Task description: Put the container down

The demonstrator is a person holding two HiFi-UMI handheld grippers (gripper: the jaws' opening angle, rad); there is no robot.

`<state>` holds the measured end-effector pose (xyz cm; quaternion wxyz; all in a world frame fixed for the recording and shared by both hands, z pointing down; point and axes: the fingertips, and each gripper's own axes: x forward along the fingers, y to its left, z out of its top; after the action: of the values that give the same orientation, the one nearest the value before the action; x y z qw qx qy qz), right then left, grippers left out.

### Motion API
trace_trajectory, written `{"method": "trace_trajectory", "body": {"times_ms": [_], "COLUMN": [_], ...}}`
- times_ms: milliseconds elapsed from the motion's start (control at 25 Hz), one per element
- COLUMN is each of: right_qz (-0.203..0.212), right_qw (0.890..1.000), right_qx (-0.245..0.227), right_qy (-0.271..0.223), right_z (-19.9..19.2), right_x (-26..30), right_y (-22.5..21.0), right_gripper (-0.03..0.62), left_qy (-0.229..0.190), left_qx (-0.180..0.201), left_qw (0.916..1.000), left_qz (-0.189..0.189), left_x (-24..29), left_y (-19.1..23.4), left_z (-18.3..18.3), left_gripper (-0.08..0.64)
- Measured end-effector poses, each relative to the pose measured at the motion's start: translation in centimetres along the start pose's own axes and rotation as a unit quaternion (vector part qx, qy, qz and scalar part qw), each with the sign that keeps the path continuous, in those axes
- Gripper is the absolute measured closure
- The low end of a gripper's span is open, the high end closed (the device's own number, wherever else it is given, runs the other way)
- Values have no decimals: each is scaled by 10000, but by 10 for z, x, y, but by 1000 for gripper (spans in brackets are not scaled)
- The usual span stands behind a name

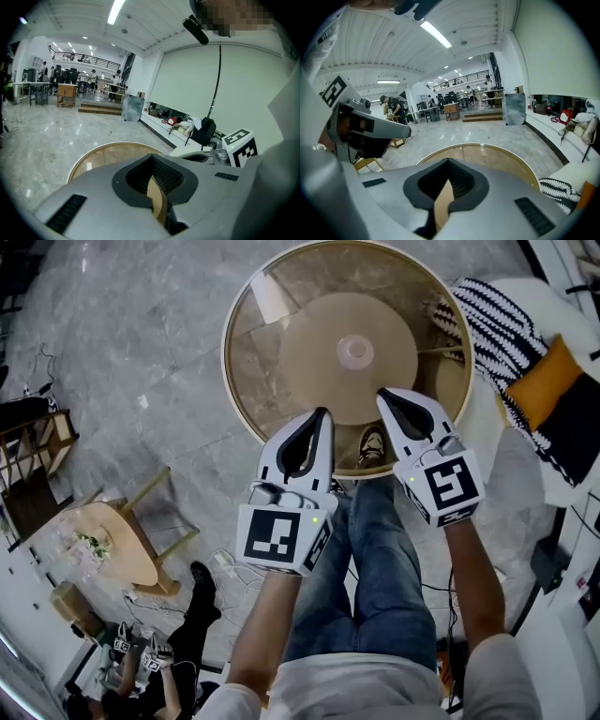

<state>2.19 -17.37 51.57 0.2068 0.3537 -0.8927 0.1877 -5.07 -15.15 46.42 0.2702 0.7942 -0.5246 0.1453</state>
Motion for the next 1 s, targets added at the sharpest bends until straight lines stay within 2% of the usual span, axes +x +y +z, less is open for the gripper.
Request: {"method": "trace_trajectory", "body": {"times_ms": [400,600,1000], "right_qz": [-39,-85,-69], "right_qw": [10000,9999,10000], "right_qx": [34,58,11], "right_qy": [-15,-2,-16], "right_z": [20,33,65], "right_x": [-21,-31,-56], "right_y": [6,6,13], "right_gripper": [577,577,577], "left_qy": [-59,-203,-265], "left_qx": [-65,96,2], "left_qw": [9999,9996,9996], "left_qz": [67,187,102], "left_x": [-16,-25,-41], "left_y": [-1,0,-13], "left_z": [14,27,56], "left_gripper": [542,543,543]}}
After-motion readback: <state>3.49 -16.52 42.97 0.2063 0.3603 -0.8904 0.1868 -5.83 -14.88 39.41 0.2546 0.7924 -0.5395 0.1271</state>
